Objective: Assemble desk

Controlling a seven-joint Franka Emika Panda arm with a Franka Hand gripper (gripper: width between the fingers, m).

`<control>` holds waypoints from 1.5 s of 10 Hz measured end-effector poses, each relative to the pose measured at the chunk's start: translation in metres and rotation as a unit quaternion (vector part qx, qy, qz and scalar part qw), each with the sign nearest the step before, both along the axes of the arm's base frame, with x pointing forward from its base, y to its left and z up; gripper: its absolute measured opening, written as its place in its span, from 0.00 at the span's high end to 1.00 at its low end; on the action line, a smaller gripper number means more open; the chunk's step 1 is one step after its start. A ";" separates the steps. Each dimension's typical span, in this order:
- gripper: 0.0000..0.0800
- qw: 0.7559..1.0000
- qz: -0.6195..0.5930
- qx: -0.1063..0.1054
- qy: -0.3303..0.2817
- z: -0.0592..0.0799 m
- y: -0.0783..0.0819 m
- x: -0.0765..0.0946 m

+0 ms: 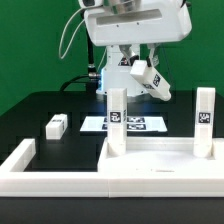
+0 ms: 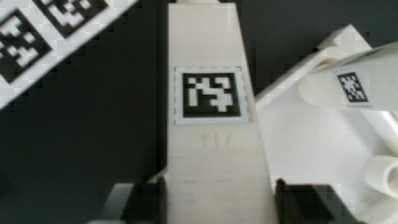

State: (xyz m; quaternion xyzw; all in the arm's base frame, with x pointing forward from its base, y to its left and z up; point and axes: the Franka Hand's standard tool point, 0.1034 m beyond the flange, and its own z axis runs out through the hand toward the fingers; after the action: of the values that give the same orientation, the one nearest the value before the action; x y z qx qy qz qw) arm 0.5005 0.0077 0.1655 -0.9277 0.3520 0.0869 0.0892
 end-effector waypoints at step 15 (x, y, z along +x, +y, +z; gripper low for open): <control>0.64 0.893 0.192 -0.183 -0.364 0.025 0.070 0.113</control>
Offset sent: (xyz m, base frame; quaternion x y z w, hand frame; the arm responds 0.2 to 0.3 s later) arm 0.0480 -0.0265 0.0424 0.0066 0.1809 -0.0682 0.9811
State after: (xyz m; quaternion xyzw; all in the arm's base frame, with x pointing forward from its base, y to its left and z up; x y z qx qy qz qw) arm 0.6133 0.0778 0.1910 -0.9438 0.1195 -0.3075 0.0215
